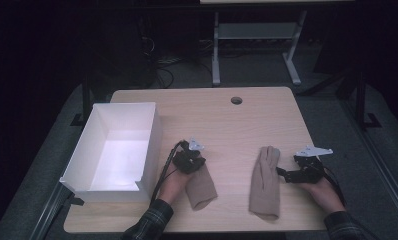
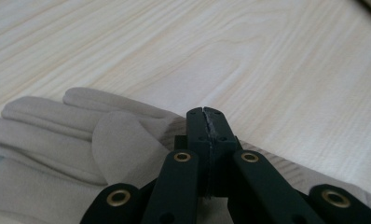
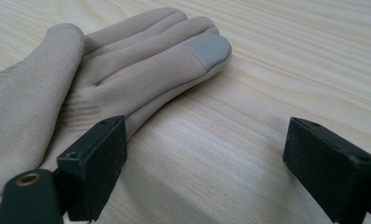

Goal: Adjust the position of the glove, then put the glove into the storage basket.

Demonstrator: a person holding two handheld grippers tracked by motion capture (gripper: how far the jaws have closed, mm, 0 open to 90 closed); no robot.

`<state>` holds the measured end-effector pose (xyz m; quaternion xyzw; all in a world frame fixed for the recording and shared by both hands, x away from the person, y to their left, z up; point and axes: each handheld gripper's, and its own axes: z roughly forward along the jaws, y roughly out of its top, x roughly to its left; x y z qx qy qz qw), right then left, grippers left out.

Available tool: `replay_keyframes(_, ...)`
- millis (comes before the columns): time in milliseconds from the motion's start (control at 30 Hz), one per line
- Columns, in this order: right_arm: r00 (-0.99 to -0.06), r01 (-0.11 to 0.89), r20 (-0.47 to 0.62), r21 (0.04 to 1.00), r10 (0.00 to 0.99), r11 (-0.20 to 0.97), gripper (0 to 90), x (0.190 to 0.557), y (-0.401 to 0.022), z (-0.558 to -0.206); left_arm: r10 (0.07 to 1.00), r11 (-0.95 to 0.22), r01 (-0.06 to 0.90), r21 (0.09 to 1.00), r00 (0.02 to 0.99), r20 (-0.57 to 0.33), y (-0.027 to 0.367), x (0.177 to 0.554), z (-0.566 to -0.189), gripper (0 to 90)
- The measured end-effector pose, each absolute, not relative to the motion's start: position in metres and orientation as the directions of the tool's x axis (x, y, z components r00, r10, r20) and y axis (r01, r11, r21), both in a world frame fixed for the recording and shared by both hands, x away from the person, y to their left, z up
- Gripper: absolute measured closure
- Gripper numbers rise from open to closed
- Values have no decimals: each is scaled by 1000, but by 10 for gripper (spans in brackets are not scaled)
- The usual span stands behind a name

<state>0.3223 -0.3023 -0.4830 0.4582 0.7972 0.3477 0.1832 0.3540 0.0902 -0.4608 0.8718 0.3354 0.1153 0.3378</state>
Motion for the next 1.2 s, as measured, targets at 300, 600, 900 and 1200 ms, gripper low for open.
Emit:
replay_keyframes(300,-512,603,26,722,859,338,129,323,-302,-483,597,-573,469,672,801,-50,67,351,-461,898)
replay_keyframes(600,-511,604,28,722,859,336,129,322,-302,-483,517,-614,408,675,855,-47,33,352,-462,898)
replay_keyframes(900,-513,603,27,723,858,338,129,322,-302,-483,513,-578,389,717,857,-51,41,346,-444,897)
replay_keyframes(1200,-512,605,28,721,859,337,129,322,-302,-483,593,-534,446,718,803,-58,81,334,-435,618)
